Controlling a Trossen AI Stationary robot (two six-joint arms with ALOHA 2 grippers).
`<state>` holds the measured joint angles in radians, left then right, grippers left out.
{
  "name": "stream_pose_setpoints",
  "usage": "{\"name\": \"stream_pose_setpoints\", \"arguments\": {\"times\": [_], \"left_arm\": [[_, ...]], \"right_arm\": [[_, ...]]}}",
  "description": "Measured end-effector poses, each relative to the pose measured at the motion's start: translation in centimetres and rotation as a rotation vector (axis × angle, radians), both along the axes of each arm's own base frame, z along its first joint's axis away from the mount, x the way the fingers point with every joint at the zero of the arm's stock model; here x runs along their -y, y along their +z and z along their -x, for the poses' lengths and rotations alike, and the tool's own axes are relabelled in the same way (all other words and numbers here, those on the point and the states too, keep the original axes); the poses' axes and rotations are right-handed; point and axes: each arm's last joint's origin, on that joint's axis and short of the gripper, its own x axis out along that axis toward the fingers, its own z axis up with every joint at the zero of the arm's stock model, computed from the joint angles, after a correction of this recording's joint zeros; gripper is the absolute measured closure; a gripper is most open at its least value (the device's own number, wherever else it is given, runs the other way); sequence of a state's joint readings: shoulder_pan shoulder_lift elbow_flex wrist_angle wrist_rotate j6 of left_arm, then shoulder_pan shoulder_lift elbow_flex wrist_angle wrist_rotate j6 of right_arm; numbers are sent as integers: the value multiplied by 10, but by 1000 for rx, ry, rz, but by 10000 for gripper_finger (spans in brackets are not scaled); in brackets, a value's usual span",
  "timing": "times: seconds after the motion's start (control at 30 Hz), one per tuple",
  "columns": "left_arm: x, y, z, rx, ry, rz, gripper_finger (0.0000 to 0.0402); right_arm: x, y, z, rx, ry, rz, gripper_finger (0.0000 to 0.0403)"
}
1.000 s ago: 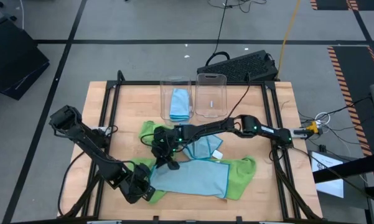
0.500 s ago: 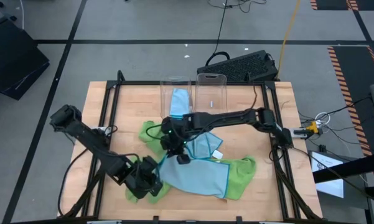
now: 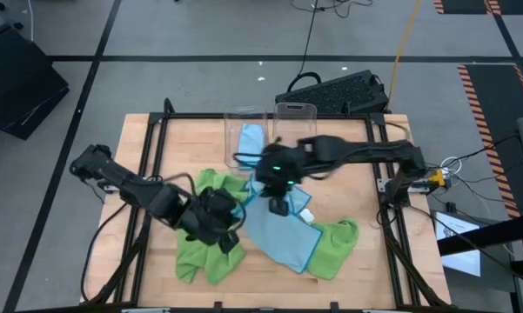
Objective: Fold microfiber towels
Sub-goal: Fold the bottom blue microfiber towel
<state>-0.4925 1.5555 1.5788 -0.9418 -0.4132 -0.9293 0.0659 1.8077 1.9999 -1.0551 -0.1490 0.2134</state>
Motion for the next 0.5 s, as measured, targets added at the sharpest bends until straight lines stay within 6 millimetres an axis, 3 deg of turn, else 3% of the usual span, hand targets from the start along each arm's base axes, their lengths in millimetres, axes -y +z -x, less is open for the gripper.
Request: {"name": "stream_pose_setpoints", "arguments": {"times": [0.23,0.5], "left_arm": [[-14,70,-12,276,-213,-33,400],[-16,126,1,460,-470,121,400]], "right_arm": [[-40,59,52,163,-192,-185,399],[-97,93,64,409,-185,-455,399]]}}
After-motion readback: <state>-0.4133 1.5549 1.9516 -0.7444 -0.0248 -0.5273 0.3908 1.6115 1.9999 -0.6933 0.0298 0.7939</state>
